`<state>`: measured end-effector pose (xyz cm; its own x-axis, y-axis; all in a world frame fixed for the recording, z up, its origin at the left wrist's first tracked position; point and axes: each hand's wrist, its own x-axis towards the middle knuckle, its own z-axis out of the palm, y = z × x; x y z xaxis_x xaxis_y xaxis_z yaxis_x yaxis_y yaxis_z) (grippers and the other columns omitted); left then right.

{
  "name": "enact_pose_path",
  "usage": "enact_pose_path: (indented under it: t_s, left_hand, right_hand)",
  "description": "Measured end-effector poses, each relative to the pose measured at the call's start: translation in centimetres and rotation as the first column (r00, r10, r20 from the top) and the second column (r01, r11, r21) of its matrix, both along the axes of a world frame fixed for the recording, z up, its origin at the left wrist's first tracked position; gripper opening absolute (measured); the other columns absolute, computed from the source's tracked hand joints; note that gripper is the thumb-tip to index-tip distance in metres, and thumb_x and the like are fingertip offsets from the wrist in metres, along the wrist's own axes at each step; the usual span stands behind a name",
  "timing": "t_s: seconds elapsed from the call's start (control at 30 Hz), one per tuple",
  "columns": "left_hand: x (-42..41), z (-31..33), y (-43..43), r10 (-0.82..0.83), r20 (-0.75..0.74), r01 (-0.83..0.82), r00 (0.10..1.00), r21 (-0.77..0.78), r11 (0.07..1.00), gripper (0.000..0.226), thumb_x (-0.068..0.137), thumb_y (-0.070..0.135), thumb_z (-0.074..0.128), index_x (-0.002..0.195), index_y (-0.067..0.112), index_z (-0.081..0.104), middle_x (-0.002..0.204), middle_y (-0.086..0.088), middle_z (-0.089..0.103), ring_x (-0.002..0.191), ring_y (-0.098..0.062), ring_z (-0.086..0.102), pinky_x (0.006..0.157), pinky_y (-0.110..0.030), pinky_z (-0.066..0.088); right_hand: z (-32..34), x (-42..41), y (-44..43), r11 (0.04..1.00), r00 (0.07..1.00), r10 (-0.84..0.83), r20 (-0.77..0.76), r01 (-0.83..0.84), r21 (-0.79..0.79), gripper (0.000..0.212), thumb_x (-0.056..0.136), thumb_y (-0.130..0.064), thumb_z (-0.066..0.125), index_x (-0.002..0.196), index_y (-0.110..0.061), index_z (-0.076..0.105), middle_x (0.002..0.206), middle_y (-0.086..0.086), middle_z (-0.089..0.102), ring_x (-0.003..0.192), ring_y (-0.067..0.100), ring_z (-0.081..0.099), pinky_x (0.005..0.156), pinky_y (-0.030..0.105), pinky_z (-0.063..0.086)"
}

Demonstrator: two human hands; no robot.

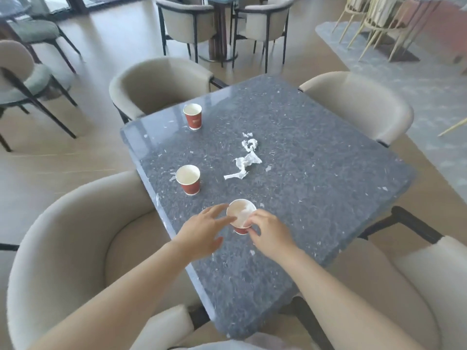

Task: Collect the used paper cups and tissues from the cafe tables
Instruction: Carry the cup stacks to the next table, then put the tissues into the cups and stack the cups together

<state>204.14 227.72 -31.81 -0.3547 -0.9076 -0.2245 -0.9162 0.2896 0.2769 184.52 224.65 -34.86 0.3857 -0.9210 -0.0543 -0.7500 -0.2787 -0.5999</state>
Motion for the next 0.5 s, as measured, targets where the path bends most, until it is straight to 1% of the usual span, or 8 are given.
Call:
enact_pose_path:
  t_s: [0.07,0.13,0.17,0.27,0.4,0.5]
  left_hand:
    - [-0.8,-0.8,-0.3,0.093,0.006,-0.093,0.996,0.043,0.995,0.060,0.091,0.027,0.052,0.144,0.039,0.026,0.157,0.007,0.009,0.140,-0.018,0.025,0.096,-0.034,0.046]
    - [-1.1,-1.6,-0.4,0.150,0.018,-0.151,0.988,0.102,0.983,0.062,0.091,0.028,0.052,0.144,0.041,0.023,0.157,0.007,0.008,0.139,-0.019,0.026,0.098,-0.036,0.045]
    - [-1.1,-2.0,-0.4,0.172,0.026,-0.173,0.985,0.130,0.976,0.063,0.091,0.029,0.052,0.144,0.041,0.022,0.157,0.008,0.008,0.139,-0.019,0.027,0.100,-0.037,0.044]
    - [-0.6,-3.2,-0.3,0.234,0.038,-0.237,0.972,0.192,0.952,0.061,0.091,0.029,0.053,0.144,0.039,0.024,0.156,0.006,0.012,0.139,-0.021,0.027,0.102,-0.037,0.041]
    - [0.3,-5.0,-0.2,0.327,0.049,-0.329,0.944,0.252,0.910,0.060,0.090,0.027,0.054,0.142,0.039,0.028,0.154,0.004,0.020,0.138,-0.020,0.029,0.105,-0.036,0.039]
    - [1.4,-6.4,-0.7,0.337,0.145,-0.366,0.930,0.286,0.886,0.058,0.090,0.027,0.052,0.142,0.038,0.028,0.154,0.004,0.019,0.139,-0.020,0.027,0.103,-0.038,0.041]
  right_hand:
    - [-1.1,-0.7,-1.5,1.000,1.000,0.011,-0.023,-0.011,0.003,0.013,0.085,-0.016,0.059,0.090,-0.020,0.069,0.108,-0.006,0.062,0.097,0.020,0.058,0.069,0.028,0.045]
    - [-2.2,-1.3,-2.7,1.000,0.999,0.027,-0.040,-0.026,0.015,0.011,0.086,-0.018,0.059,0.090,-0.020,0.068,0.107,-0.008,0.062,0.097,0.017,0.058,0.064,0.023,0.037]
    - [-2.6,-1.3,-3.2,0.999,0.998,0.037,-0.043,-0.036,0.026,0.010,0.086,-0.018,0.058,0.089,-0.020,0.068,0.107,-0.009,0.061,0.097,0.017,0.058,0.064,0.023,0.037]
    - [-3.5,-0.9,-4.6,0.996,0.996,0.075,-0.057,-0.073,0.044,0.009,0.086,-0.020,0.058,0.089,-0.020,0.067,0.107,-0.009,0.061,0.097,0.016,0.056,0.069,0.028,0.045]
    - [-4.6,-0.1,-6.0,0.992,0.988,0.122,-0.096,-0.120,0.028,0.011,0.088,-0.018,0.054,0.090,-0.016,0.064,0.106,-0.006,0.061,0.099,0.018,0.053,0.065,0.025,0.036]
    - [-5.1,0.5,-7.1,0.994,0.984,0.113,-0.134,-0.113,0.008,0.013,0.089,-0.016,0.051,0.092,-0.016,0.063,0.107,-0.005,0.059,0.102,0.020,0.051,0.064,0.027,0.037]
